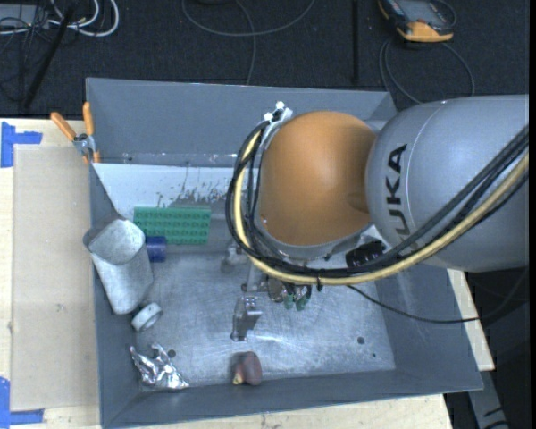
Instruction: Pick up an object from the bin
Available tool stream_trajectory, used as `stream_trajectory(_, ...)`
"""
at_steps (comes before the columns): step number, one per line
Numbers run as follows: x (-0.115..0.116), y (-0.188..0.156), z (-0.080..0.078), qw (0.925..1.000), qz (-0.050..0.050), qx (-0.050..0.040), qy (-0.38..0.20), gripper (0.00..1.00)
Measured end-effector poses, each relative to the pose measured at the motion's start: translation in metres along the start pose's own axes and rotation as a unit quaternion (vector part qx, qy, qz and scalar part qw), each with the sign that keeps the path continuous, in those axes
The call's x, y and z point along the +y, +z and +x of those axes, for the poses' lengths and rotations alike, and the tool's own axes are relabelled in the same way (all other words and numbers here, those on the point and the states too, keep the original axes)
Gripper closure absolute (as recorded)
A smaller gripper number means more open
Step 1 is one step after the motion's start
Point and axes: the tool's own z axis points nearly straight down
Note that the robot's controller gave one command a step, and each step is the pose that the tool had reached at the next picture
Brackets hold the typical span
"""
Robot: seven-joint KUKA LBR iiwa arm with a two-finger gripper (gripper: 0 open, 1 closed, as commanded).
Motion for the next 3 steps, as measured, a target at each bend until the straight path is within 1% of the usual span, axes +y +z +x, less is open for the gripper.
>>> stream_trajectory(1,0.076,0.139,-0.012,0.9986,0.001,0.0029,-0.052,0.00)
stream_trajectory(2,0.085,0.159,-0.006,0.9976,0.000,-0.0035,-0.070,0.00)
stream_trajectory(3,0.040,0.135,0.011,0.9733,0.001,0.0006,0.230,0.00)
